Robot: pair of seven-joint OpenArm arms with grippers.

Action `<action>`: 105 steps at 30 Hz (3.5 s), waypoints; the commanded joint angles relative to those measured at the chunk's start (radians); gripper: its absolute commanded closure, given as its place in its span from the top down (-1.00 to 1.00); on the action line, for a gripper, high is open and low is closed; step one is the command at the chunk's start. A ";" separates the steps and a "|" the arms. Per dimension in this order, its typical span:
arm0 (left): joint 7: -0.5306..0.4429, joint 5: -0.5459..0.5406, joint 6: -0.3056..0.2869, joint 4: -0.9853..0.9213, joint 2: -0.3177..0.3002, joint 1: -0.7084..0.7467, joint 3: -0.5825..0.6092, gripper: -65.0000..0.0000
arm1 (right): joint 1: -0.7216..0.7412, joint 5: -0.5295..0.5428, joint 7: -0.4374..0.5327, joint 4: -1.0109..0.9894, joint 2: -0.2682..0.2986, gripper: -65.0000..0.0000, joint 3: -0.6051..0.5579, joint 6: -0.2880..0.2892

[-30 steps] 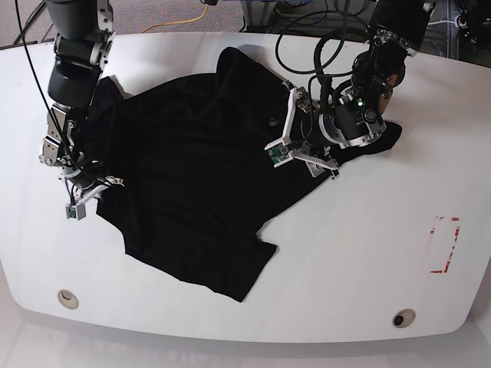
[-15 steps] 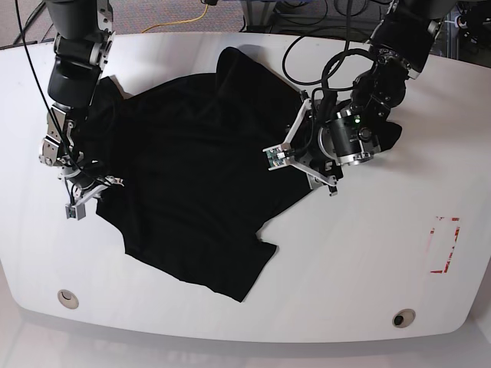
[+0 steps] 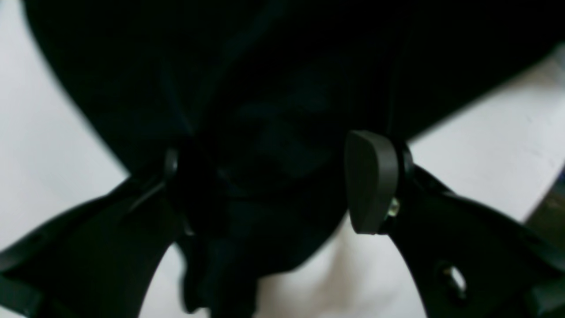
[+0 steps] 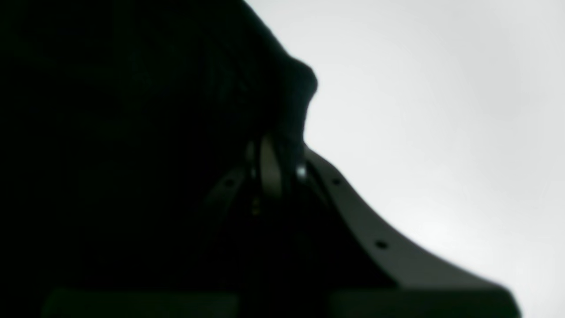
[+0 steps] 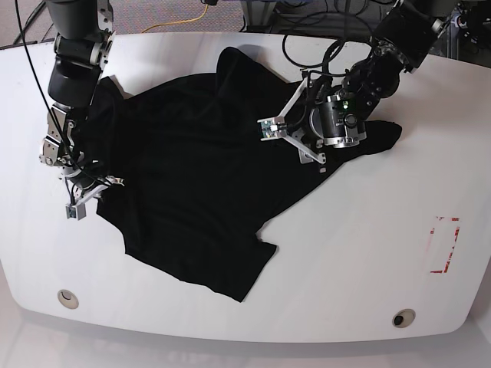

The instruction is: Layout the t-shirt on the table in an organized manner, then fold the t-shirt properly

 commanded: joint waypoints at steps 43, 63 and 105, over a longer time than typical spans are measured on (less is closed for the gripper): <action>-0.007 -0.008 -0.002 0.013 0.001 -0.015 0.088 0.29 | 0.028 0.016 0.023 0.014 0.019 -1.00 0.004 0.006; -0.007 -0.004 -0.002 -0.010 -0.022 -0.010 0.086 -0.32 | 0.031 0.016 0.023 0.014 0.019 -1.00 0.004 0.006; -0.007 -0.001 -0.002 -0.053 -0.088 -0.010 0.117 -0.34 | 0.031 0.021 0.023 0.015 0.017 -1.00 0.004 0.006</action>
